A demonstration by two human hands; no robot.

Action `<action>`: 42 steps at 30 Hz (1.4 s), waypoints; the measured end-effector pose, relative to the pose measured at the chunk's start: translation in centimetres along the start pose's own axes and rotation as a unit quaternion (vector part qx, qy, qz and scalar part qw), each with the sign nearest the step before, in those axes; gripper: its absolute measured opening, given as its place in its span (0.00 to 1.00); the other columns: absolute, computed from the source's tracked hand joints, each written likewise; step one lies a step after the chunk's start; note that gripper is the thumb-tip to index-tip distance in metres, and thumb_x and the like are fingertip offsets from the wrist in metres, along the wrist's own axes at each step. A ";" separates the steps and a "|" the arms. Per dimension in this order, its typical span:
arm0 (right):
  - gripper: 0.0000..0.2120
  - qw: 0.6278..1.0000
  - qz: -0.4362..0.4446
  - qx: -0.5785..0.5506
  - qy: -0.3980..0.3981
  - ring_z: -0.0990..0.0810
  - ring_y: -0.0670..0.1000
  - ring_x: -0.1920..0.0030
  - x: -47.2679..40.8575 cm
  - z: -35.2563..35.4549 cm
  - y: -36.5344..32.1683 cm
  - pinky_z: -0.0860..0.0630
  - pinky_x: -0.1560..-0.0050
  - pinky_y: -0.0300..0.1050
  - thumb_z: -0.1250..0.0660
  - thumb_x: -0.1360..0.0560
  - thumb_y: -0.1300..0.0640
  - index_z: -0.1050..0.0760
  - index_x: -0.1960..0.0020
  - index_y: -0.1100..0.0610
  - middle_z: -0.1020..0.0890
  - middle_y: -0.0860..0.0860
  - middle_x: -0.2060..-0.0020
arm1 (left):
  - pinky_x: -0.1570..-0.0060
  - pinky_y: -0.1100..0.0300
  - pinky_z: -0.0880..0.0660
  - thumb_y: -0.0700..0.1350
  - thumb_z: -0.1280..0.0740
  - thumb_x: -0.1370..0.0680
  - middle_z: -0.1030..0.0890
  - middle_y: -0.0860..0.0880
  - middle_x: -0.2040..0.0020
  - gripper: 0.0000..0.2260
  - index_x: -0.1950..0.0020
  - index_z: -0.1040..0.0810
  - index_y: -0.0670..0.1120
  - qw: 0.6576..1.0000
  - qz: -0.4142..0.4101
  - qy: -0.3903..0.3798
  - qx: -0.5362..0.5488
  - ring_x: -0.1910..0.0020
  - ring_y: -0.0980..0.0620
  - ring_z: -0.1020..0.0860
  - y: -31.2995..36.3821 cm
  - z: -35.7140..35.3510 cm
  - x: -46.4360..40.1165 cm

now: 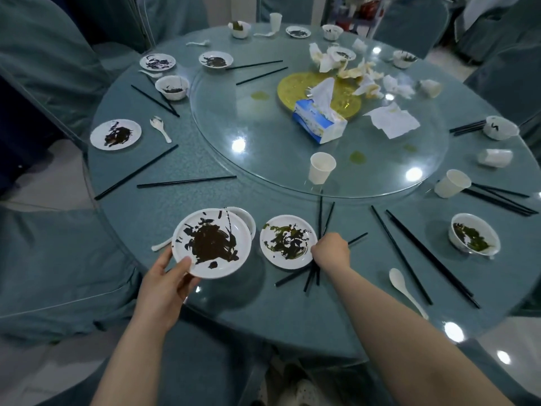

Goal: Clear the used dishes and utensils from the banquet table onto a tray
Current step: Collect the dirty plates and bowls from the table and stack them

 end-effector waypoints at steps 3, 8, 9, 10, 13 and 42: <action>0.07 0.999 0.041 -0.005 0.002 0.23 0.59 0.52 0.3 0.1 0.1 0.26 0.55 0.46 0.36 0.27 0.59 0.26 0.50 0.59 0.22 0.56 0.55 | 0.62 0.65 0.20 0.36 0.37 0.21 0.14 0.54 0.57 0.15 0.44 0.23 0.55 1.000 0.006 -0.007 -0.004 0.62 0.57 0.17 -0.2 -0.3 -0.2; 0.14 0.997 0.072 0.041 0.007 0.22 0.58 0.48 0.3 -0.3 -0.2 0.23 0.51 0.49 0.35 0.26 0.59 0.28 0.41 0.58 0.22 0.56 0.46 | 0.65 0.64 0.20 0.35 0.37 0.21 0.14 0.53 0.58 0.14 0.44 0.24 0.54 1.000 0.005 -0.015 -0.007 0.62 0.56 0.16 -0.2 -0.6 -0.2; 0.12 0.997 0.064 0.036 0.007 0.22 0.58 0.48 0.2 -0.4 -0.1 0.23 0.52 0.50 0.35 0.26 0.59 0.29 0.42 0.59 0.23 0.57 0.46 | 0.66 0.64 0.21 0.35 0.37 0.21 0.14 0.53 0.57 0.14 0.44 0.24 0.54 1.000 0.005 -0.017 -0.007 0.61 0.56 0.16 -0.2 -0.6 -0.1; 0.12 0.998 0.053 0.029 0.006 0.23 0.59 0.48 0.2 -0.5 0.0 0.24 0.53 0.49 0.36 0.26 0.60 0.29 0.43 0.60 0.23 0.57 0.46 | 0.66 0.65 0.21 0.35 0.37 0.21 0.14 0.53 0.57 0.15 0.44 0.24 0.54 1.000 0.005 -0.020 -0.007 0.61 0.56 0.16 -0.2 -0.6 0.0; 0.04 1.000 0.030 0.002 -0.003 0.25 0.58 0.56 0.3 -0.5 0.4 0.29 0.61 0.45 0.37 0.27 0.62 0.30 0.53 0.61 0.23 0.59 0.51 | 0.65 0.65 0.21 0.35 0.37 0.21 0.14 0.53 0.57 0.15 0.43 0.24 0.54 1.000 0.004 -0.026 -0.010 0.60 0.56 0.16 -0.2 -0.4 0.2; 0.02 0.898 0.031 -0.439 0.002 0.23 0.48 0.70 7.3 11.4 9.9 0.25 0.67 0.40 0.32 0.27 0.63 0.24 0.57 0.58 0.19 0.54 0.62 | 0.65 0.65 0.20 0.35 0.38 0.21 0.16 0.52 0.55 0.18 0.36 0.28 0.52 0.998 -0.034 -0.044 -0.008 0.62 0.56 0.17 -3.3 -8.2 12.1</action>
Point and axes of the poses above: each hand's wrist, its own x-axis away from the middle knuckle, its own z-axis out of the back of the hand, y = z × x, the point moved 2 cm from there along -x, towards the middle knuckle
